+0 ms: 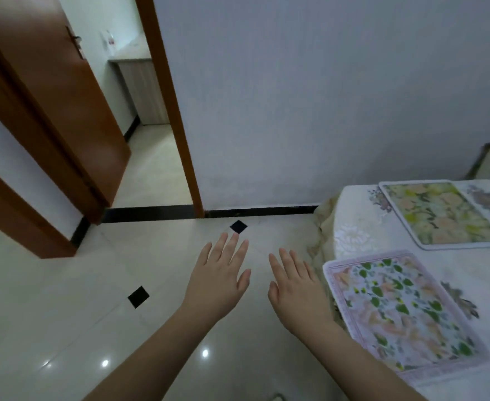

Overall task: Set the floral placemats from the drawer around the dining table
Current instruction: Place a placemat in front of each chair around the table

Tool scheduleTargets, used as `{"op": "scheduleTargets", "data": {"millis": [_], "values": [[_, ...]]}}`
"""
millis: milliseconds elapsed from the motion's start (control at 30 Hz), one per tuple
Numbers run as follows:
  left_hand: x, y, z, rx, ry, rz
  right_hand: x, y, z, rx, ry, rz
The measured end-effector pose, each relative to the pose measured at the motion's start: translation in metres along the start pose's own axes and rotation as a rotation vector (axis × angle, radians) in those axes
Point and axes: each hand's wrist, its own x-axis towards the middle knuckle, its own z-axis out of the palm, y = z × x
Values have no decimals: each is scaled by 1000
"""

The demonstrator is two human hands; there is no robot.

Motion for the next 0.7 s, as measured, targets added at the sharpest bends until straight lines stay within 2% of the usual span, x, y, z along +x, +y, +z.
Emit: {"op": "scheduleTargets", "data": {"millis": [300,567,700], "values": [[118,72,10,-6,45,345,26,100,-1,0,79,277],[216,135,16,-97,44,665,33,162,6,-64,99,549],[258,165,21,-109,18,842,43,186,12,-81,82,755]]}}
